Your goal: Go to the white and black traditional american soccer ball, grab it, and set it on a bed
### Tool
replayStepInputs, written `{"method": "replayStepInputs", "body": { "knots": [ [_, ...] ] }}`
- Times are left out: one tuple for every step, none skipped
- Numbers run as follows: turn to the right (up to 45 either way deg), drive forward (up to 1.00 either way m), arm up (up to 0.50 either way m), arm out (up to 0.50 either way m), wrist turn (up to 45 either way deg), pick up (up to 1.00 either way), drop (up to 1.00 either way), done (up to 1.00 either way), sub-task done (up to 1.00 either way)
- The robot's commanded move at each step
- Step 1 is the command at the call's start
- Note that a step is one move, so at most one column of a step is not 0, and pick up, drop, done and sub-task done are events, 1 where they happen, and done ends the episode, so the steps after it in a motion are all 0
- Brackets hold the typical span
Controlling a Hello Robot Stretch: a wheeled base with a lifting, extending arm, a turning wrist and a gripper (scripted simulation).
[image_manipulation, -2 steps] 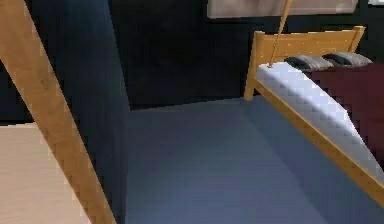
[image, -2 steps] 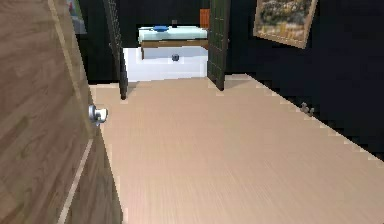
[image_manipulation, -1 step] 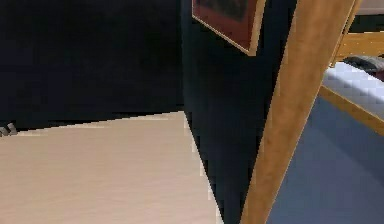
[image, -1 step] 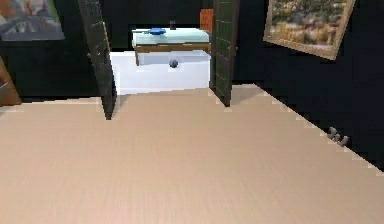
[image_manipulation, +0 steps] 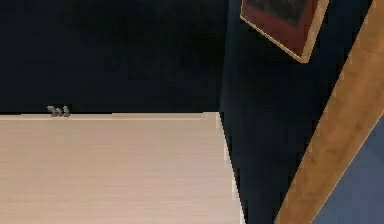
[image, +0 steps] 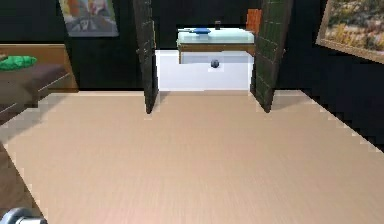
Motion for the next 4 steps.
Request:
{"method": "replayStepInputs", "body": {
  "knots": [
    [0.0,1.0,0.0,0.0,0.0,0.0,0.0,0.0,0.0],
    [0.0,1.0,0.0,0.0,0.0,0.0,0.0,0.0,0.0],
    [0.0,1.0,0.0,0.0,0.0,0.0,0.0,0.0,0.0],
    [-3.0,0.0,0.0,0.0,0.0,0.0,0.0,0.0,0.0]
  ]
}}
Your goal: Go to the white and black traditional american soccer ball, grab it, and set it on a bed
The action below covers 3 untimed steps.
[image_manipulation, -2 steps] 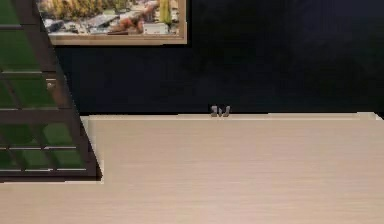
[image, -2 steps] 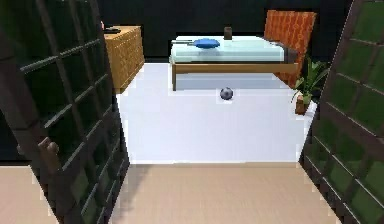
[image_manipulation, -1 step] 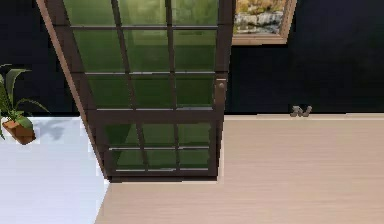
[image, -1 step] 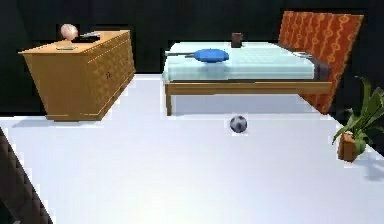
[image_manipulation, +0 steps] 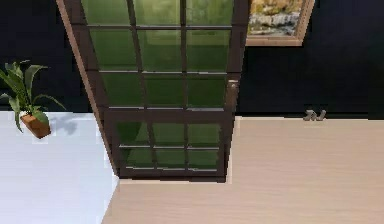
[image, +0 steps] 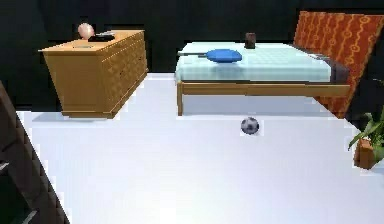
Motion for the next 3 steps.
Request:
{"method": "replayStepInputs", "body": {
  "knots": [
    [0.0,1.0,0.0,0.0,0.0,0.0,0.0,0.0,0.0],
    [0.0,0.7,0.0,0.0,0.0,0.0,0.0,0.0,0.0],
    [-30.0,0.0,0.0,0.0,0.0,0.0,0.0,0.0,0.0]
  ]
}}
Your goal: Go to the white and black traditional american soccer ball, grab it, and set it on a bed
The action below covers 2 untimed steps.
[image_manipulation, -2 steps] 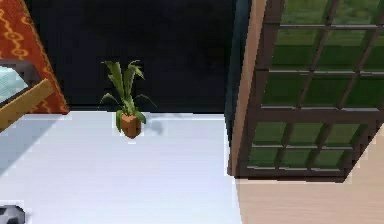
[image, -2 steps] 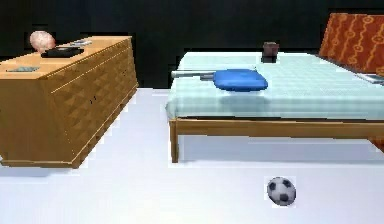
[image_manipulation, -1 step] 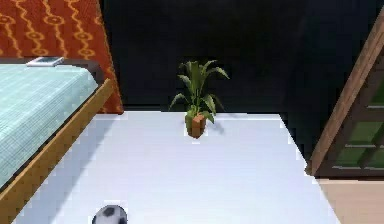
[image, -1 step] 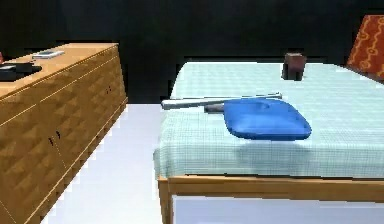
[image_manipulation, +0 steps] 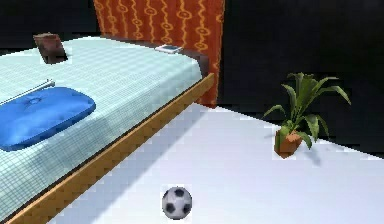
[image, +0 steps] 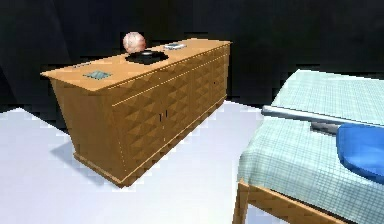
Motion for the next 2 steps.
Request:
{"method": "replayStepInputs", "body": {
  "knots": [
    [0.0,0.0,0.18,0.0,0.0,0.0,0.0,0.0,0.0],
    [0.0,0.0,0.0,0.44,0.0,0.0,0.0,0.0,0.0]
  ]
}}
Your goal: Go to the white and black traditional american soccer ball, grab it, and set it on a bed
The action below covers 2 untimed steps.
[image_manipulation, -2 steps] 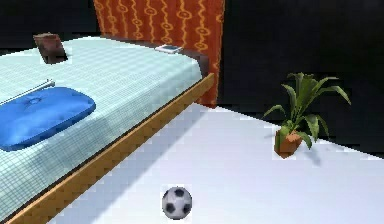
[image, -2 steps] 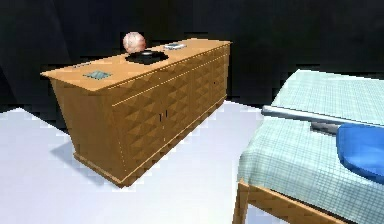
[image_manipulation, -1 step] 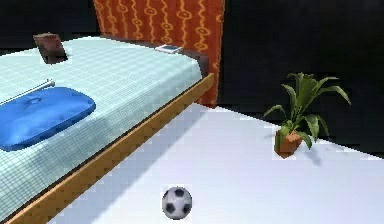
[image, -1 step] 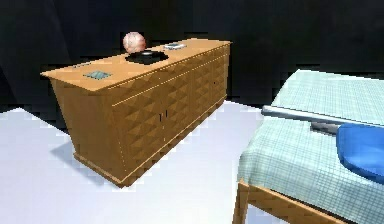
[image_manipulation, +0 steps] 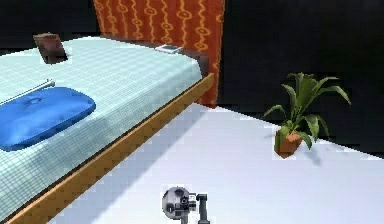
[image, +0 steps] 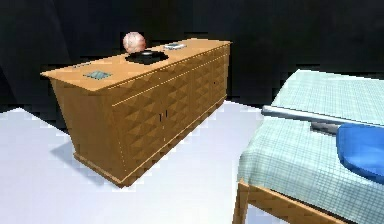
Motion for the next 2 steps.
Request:
{"method": "replayStepInputs", "body": {
  "knots": [
    [0.0,0.0,0.0,0.0,45.0,0.0,0.0,0.0,0.0],
    [0.0,0.0,0.0,0.0,45.0,0.0,0.0,0.0,0.0]
  ]
}}
